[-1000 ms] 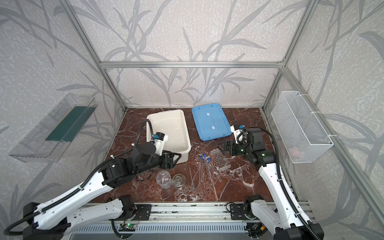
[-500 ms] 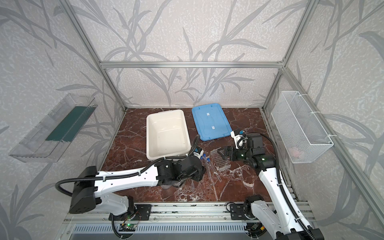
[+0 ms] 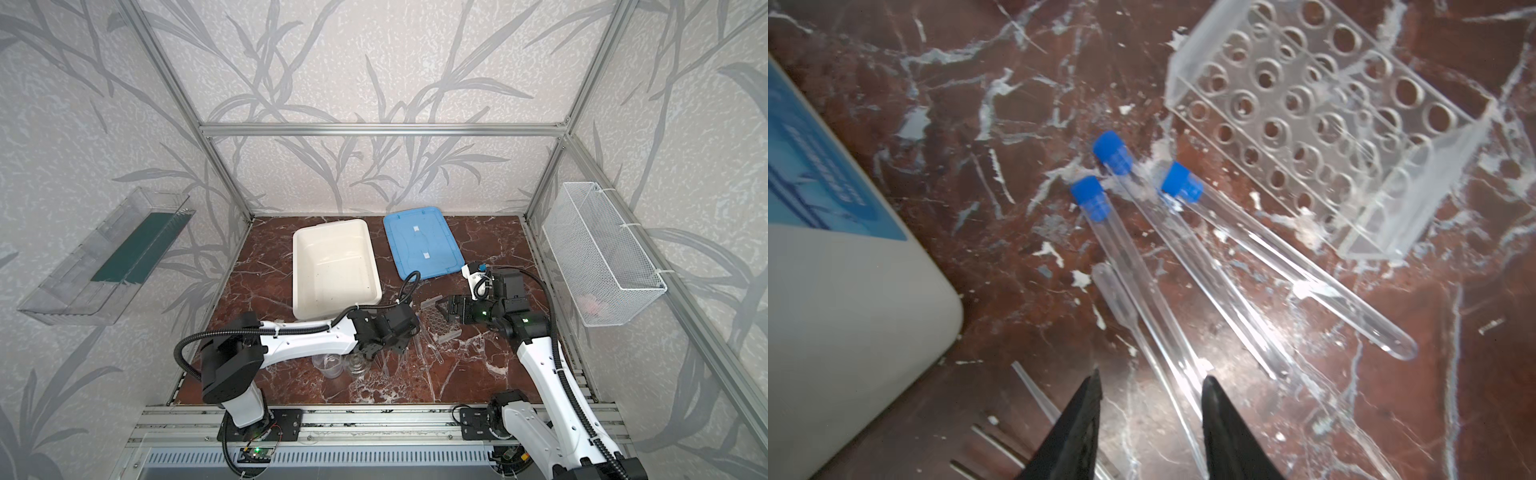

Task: Organize the chemistry lab equipment
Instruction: 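Move the left gripper over the blue-capped test tubes while the right arm rises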

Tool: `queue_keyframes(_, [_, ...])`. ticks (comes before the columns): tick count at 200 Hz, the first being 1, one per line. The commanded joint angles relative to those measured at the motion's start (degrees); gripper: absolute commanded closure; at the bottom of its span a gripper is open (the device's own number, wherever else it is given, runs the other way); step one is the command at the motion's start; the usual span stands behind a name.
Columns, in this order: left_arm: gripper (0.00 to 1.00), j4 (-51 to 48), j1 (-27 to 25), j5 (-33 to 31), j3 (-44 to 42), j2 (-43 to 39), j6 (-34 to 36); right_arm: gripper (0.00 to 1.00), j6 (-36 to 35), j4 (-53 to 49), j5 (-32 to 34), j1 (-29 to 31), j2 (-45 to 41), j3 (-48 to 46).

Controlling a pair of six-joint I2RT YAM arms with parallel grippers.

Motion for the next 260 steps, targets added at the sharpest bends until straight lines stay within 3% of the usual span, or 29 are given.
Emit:
queue_keyframes(1, [0.58,-2.20,2.91,-0.92,-1.16,-1.46,1.36,0.09,-0.79,0.38,0.00,0.38,-0.27,-0.83])
queue_keyframes(66, [0.59,-5.95,7.47,-3.62,-0.29,-2.32,5.32,0.09,-1.13,0.16,0.97,0.38,0.48,-0.48])
queue_keyframes(94, [0.61,-3.13,6.74,3.44,0.45,-2.01,0.20,0.09,-0.72,-0.14,1.31,0.38,0.26,-0.65])
queue_keyframes(123, [0.63,1.24,3.17,4.85,2.15,-2.24,-3.90,0.09,0.11,-0.72,1.51,0.38,-0.39,-0.74])
queue_keyframes(150, [0.73,2.30,2.38,9.57,3.50,0.89,-9.02,0.09,0.96,-2.32,1.15,0.38,-0.53,-0.06])
queue_keyframes(194, [0.73,4.25,0.99,10.80,2.21,4.27,-14.57,0.09,1.70,-3.03,1.11,0.38,-0.89,0.15])
queue_keyframes(260, [0.73,3.36,-0.07,10.42,2.45,6.56,-14.82,0.06,0.99,-2.63,1.51,0.39,-0.35,-0.48])
